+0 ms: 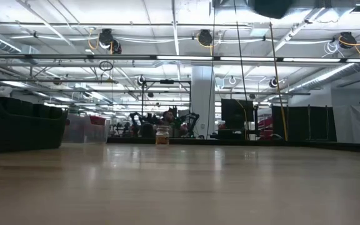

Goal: Sort spices by type
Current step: Put the brown seasoning bottle into the gray bin

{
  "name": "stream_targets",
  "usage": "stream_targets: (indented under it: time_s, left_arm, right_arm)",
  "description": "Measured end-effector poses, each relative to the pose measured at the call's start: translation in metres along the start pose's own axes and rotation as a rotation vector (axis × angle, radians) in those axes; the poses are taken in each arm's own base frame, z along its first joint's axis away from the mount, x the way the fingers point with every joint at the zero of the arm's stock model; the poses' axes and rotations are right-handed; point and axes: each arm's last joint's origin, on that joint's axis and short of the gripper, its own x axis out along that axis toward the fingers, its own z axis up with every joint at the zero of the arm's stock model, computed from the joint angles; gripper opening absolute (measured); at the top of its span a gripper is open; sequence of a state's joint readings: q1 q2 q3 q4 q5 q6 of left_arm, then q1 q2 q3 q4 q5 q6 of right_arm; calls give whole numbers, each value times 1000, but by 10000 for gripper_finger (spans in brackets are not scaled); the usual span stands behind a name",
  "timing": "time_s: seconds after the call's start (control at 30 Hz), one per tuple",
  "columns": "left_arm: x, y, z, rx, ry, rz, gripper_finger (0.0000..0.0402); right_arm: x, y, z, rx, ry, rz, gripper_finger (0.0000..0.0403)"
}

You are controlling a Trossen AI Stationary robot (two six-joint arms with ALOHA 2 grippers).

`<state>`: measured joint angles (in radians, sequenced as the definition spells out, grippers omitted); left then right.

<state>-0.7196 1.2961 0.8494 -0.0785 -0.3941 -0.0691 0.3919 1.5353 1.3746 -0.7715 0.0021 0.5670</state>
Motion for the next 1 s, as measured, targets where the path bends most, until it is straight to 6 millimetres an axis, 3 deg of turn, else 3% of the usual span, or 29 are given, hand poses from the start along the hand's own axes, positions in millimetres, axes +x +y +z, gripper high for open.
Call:
stream_targets:
  time_s: [0.23,0.47,0.6,0.77,1.0]
  left_arm:
    - [12,30,18,102,-161,-35,262]
    - [21,47,17,127,-170,-84,262]
    - [24,50,16,128,-165,-107,262]
    - [24,51,16,132,-169,-129,262]
    - [24,50,16,126,-169,-131,262]
  right_arm:
    - [5,25,-67,338,314,-203,226]
    - [15,46,-113,472,348,-243,226]
    - [31,50,-140,452,351,-204,226]
    - [40,46,-156,443,364,-204,226]
    - [45,44,-156,431,330,-204,226]
